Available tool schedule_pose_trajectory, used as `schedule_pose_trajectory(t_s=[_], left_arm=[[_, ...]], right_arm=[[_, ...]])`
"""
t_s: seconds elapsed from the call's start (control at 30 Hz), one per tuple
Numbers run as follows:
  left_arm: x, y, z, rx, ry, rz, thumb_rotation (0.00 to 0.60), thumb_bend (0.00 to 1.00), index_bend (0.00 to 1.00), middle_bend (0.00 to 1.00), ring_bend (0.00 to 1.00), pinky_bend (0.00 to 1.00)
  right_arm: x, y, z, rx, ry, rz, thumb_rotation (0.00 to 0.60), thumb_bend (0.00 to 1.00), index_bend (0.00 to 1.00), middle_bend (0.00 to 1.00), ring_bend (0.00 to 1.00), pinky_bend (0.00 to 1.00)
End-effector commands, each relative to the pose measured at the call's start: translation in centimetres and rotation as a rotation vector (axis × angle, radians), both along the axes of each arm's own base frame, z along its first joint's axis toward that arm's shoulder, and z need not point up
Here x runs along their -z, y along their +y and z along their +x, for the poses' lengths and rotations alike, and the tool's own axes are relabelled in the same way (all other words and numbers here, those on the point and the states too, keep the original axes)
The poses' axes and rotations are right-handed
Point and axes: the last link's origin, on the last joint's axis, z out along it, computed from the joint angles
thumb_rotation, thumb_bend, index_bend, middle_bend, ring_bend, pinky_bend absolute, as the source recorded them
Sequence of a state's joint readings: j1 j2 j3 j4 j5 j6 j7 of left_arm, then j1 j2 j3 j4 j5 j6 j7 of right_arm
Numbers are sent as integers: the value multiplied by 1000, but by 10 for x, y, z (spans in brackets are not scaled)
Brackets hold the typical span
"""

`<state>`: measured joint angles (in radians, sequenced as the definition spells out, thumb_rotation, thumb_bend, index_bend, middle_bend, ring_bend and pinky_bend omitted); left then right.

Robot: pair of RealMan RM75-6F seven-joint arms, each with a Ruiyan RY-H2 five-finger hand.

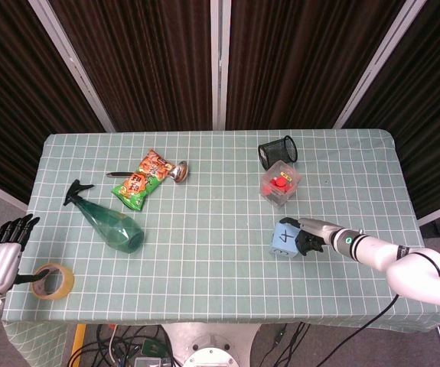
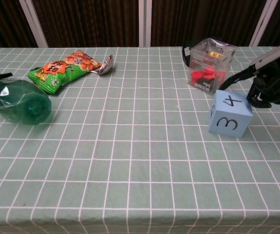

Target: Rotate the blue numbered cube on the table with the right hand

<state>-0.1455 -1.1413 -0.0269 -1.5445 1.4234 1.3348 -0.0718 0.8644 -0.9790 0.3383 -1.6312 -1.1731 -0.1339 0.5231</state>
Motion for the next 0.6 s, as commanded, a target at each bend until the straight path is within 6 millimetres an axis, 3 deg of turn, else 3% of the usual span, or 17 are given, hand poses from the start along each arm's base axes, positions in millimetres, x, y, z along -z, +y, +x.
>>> schedule_pose_trajectory(t_s=[0.03, 0.6], left_arm=[[0, 0, -1, -2, -2, -1, 600, 0, 35, 17, 0, 44], [-2, -1, -6, -13, -11, 1, 600, 0, 35, 18, 0, 44]], right_arm=[[1, -2, 5, -10, 3, 26, 600, 1000, 0, 910, 811, 751], [8, -1, 25, -58, -22, 120, 600, 1000, 0, 912, 819, 751]])
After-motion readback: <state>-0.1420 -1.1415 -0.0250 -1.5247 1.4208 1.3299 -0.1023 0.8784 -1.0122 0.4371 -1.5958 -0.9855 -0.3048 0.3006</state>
